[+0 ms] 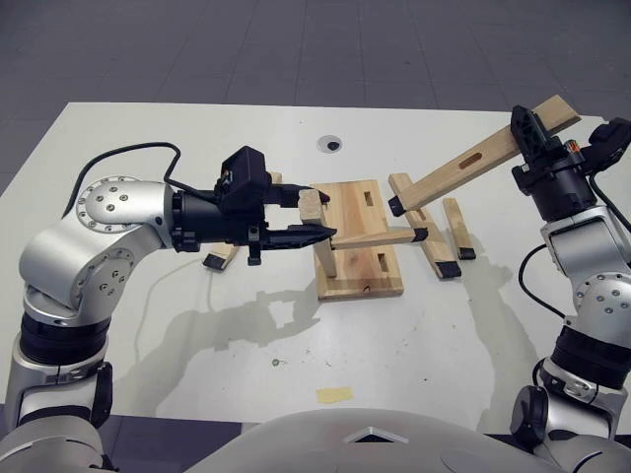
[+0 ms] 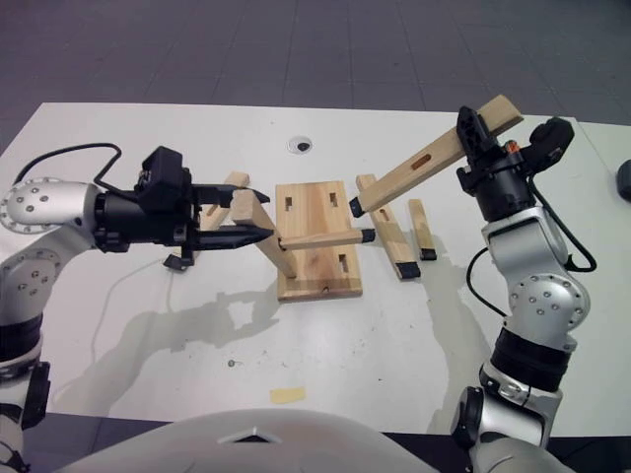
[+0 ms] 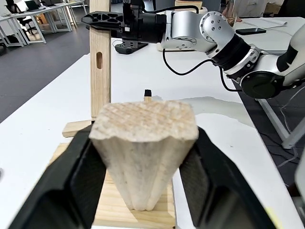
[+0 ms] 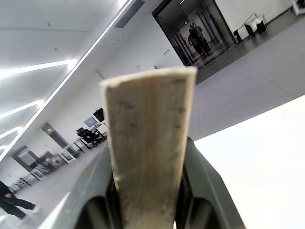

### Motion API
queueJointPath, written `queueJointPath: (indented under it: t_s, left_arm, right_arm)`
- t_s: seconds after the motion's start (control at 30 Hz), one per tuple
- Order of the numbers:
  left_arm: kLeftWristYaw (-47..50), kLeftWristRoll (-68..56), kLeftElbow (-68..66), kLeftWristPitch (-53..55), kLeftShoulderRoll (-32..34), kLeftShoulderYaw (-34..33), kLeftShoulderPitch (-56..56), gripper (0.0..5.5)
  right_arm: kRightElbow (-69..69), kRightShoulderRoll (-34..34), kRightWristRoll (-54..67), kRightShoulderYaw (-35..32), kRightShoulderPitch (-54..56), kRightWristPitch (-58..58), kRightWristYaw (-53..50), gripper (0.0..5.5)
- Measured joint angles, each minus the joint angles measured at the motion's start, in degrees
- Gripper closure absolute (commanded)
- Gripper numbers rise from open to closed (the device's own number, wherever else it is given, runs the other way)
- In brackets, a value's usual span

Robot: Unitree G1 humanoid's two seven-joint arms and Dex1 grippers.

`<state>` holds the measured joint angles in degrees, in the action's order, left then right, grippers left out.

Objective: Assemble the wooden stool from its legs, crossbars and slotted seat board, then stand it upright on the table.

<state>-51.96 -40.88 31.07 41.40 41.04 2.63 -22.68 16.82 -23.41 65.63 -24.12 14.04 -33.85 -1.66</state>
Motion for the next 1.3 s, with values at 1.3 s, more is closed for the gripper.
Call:
queueJointPath:
  t_s: [1.3]
  left_arm:
    - [18.7, 14.9, -5.9, -9.0, -10.5, 10.4, -1.7, 3.46]
  right_arm:
    - [-8.1, 5.9, -43.9, 22.2, 3.9, 21.5, 22.8, 4.49]
